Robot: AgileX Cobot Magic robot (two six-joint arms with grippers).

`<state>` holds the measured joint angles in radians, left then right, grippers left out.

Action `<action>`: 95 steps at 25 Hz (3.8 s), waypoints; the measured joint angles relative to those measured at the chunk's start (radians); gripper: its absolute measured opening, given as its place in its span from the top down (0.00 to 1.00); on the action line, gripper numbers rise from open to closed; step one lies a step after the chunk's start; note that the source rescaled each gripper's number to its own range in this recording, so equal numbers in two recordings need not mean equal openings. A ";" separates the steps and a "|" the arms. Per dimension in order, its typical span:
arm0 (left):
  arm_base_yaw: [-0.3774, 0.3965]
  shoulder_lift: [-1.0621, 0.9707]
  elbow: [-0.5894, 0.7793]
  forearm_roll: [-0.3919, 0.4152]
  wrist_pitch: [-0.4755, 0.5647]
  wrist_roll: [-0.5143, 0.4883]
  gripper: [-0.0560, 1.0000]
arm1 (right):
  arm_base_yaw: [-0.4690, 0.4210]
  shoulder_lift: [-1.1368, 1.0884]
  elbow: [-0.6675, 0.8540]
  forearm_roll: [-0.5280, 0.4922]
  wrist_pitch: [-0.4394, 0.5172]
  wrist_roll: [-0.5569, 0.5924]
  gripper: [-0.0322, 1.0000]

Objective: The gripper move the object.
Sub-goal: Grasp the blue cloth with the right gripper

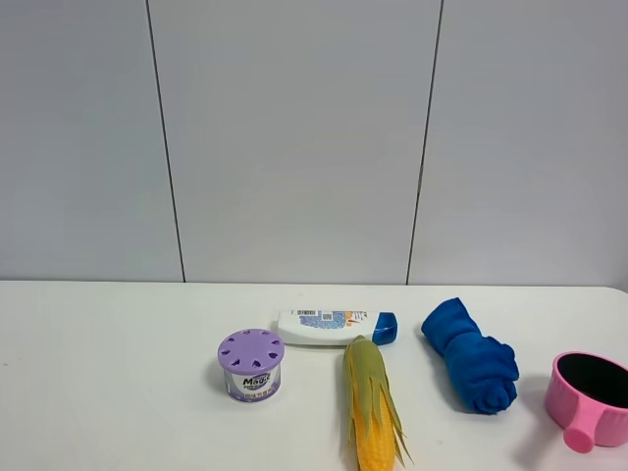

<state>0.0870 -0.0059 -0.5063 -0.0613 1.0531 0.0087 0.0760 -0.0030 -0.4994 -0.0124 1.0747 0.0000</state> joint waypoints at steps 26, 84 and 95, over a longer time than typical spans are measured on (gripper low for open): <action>0.000 0.000 0.000 0.000 0.000 0.000 0.00 | 0.000 0.000 0.000 0.000 0.000 0.000 0.18; 0.000 0.000 0.000 0.000 0.000 0.000 0.00 | 0.233 1.868 -0.800 -0.172 -0.239 0.334 0.00; 0.000 0.000 0.000 0.000 0.000 0.000 0.00 | 0.239 1.969 -0.800 -0.131 -0.369 0.367 0.00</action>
<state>0.0870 -0.0059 -0.5063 -0.0613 1.0531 0.0087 0.3147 1.9665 -1.2992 -0.1434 0.7052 0.3668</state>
